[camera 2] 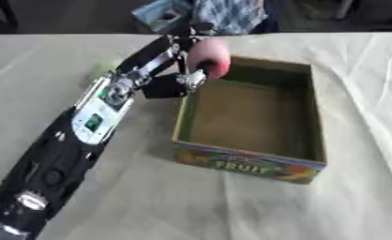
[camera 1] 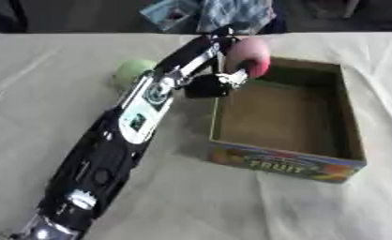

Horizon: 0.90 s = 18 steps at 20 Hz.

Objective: Pick up objects on the table and place them in the box.

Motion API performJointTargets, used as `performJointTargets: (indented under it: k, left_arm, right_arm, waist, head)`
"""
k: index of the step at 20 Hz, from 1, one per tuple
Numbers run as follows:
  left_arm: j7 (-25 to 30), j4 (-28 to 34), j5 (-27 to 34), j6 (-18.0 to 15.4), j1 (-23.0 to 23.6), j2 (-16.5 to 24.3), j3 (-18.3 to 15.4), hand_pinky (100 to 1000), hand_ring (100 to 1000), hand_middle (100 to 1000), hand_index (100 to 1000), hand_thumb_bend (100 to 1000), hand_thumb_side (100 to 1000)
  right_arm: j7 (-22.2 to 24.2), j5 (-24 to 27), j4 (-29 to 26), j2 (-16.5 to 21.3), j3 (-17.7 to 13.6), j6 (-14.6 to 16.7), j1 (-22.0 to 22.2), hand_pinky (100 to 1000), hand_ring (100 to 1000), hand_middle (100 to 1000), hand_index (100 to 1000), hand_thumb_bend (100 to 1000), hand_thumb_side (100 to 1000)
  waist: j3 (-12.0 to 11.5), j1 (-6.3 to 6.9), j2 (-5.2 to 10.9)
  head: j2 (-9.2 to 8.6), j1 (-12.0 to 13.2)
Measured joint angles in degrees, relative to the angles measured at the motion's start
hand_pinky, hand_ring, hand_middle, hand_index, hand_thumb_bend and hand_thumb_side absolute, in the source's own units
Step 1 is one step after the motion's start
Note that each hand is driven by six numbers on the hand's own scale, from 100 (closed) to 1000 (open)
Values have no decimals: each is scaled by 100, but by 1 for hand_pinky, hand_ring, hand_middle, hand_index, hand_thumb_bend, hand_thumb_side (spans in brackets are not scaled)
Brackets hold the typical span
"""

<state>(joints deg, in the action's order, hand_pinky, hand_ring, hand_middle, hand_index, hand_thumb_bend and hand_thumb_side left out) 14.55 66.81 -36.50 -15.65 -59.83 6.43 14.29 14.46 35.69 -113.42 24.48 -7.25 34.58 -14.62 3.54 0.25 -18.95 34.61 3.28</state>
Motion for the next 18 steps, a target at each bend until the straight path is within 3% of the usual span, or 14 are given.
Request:
performJointTargets:
  k: [3, 7, 9, 13, 18]
  left_arm:
    - [11, -10, -167, -120, 43, -23, 0, 496, 681, 1000, 805, 100, 751]
    - [92, -68, -323, -244, 91, -46, 2, 570, 770, 1000, 901, 100, 780]
    - [198, -74, -424, -349, 103, -46, 21, 647, 826, 1000, 937, 100, 842]
    - [419, -96, -607, -561, 132, -46, 30, 701, 864, 1000, 961, 101, 963]
    - [532, -99, -767, -674, 138, -47, 21, 718, 878, 1000, 971, 198, 1000]
  right_arm:
    - [-5, -1, 0, 0, -7, -16, 0, 889, 811, 581, 927, 472, 1000]
    - [11, -5, 0, -5, -12, -34, -1, 889, 811, 580, 927, 472, 1000]
    - [8, -8, 0, -6, -13, -42, -1, 889, 811, 580, 928, 473, 1000]
    - [-7, -22, 0, -7, -13, -59, -1, 889, 810, 579, 928, 473, 1000]
    - [-7, -31, 0, -9, -13, -60, -1, 889, 810, 578, 928, 471, 1000]
  waist:
    - [0, 0, -9]
    - [-1, 1, -13]
    - [-3, 1, -14]
    - [-7, 1, -15]
    - [-12, -4, -16]
  head:
    - [0, -2]
    - [-1, -17]
    - [-1, -27]
    - [-1, -43]
    - [-1, -45]
